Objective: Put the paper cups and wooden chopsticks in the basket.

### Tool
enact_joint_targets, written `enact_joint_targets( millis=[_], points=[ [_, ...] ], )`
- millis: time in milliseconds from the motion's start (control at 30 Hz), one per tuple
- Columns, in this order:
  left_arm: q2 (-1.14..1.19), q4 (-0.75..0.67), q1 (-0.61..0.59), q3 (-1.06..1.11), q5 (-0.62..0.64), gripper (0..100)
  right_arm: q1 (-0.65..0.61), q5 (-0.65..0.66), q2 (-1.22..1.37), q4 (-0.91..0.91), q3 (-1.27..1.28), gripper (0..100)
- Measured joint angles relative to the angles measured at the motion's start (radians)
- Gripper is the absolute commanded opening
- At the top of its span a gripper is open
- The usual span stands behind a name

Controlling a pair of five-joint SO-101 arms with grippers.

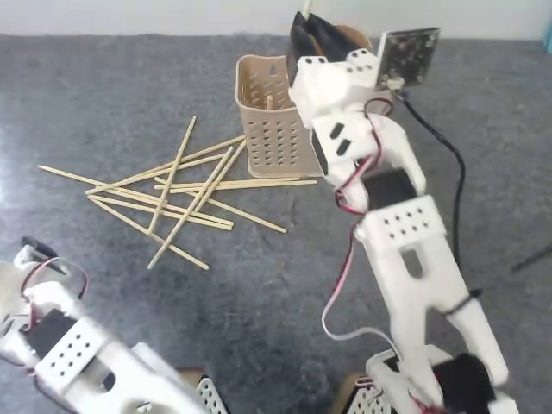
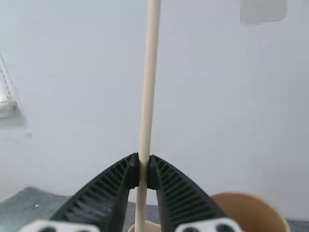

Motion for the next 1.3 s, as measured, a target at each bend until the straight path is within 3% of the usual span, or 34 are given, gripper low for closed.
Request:
enact_joint_targets(
  millis=[200,500,667,733,1067,1300],
  points=[
    [0.000,0.000,0.000,0.000,0.000,20,0.000,0.000,0.178,-0.183,0.000,0.9],
    [0.002,0.000,0.000,0.006,0.000,20,-0.014,0.031,0.374,-0.215,-0.117,1.3],
    [0.002,0.000,0.002,0.006,0.000,20,-0.052,0.098,0.385,-0.215,-0.126,12.4],
    [0.002,0.000,0.003,0.006,0.000,20,-0.057,0.104,0.385,-0.210,-0.126,12.6],
    [0.002,0.000,0.041,0.023,0.000,20,-0.057,0.109,0.252,-0.074,-0.126,10.2],
    [0.002,0.037,0.117,0.023,-0.066,20,-0.057,0.109,-0.087,0.307,-0.126,10.2]
  ],
)
